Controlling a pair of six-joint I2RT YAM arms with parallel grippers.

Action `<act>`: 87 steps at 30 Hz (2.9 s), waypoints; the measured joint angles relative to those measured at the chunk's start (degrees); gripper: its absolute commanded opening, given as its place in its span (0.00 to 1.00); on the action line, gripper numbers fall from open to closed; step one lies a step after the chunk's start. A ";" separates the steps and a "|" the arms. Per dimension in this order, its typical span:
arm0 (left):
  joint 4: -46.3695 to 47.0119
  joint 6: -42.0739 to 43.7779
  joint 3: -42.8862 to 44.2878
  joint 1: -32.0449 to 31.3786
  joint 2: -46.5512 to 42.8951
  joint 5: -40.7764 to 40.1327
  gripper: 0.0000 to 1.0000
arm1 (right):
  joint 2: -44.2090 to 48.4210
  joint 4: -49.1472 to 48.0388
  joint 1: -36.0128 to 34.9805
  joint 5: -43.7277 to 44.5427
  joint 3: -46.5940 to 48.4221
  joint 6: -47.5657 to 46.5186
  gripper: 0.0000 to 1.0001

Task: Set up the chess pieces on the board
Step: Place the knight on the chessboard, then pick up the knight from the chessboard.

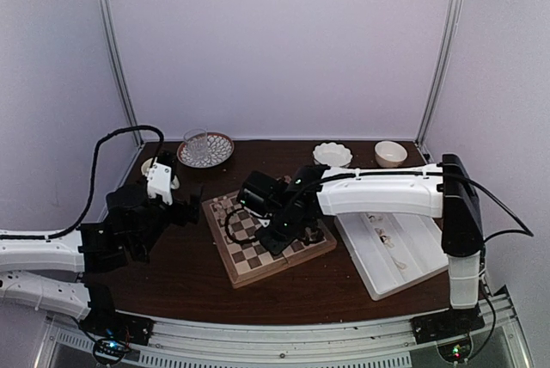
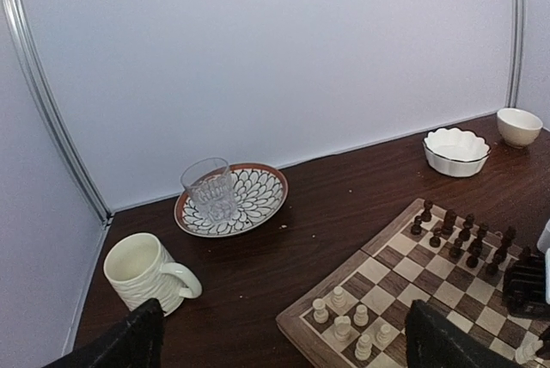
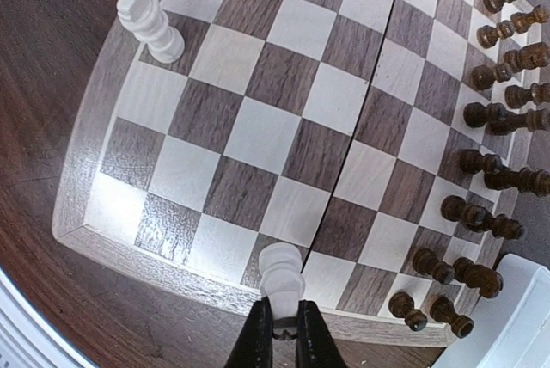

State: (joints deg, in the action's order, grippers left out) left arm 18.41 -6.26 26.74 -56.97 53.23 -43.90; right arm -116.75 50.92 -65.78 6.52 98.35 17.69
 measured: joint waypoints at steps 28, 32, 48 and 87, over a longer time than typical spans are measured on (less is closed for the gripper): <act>-8.31 -4.79 3.85 0.02 4.46 -3.37 0.98 | -6.88 1.57 0.00 0.02 5.79 -2.95 0.47; -10.43 -5.42 4.13 0.04 4.04 -1.27 0.98 | -0.68 -3.39 0.00 -0.13 -1.57 -3.67 0.50; -30.18 -5.90 24.85 -0.04 20.55 21.51 0.91 | 35.87 -38.80 13.09 14.75 -46.31 -6.93 0.52; -36.20 2.82 38.97 -4.37 49.00 37.42 0.40 | 47.89 -55.91 20.06 18.27 -60.50 0.31 0.53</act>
State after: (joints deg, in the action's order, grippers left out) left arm -17.78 -3.44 65.71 -61.34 102.24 -6.48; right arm -68.86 -4.99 -45.71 24.80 37.85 18.00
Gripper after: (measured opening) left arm 0.458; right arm 0.533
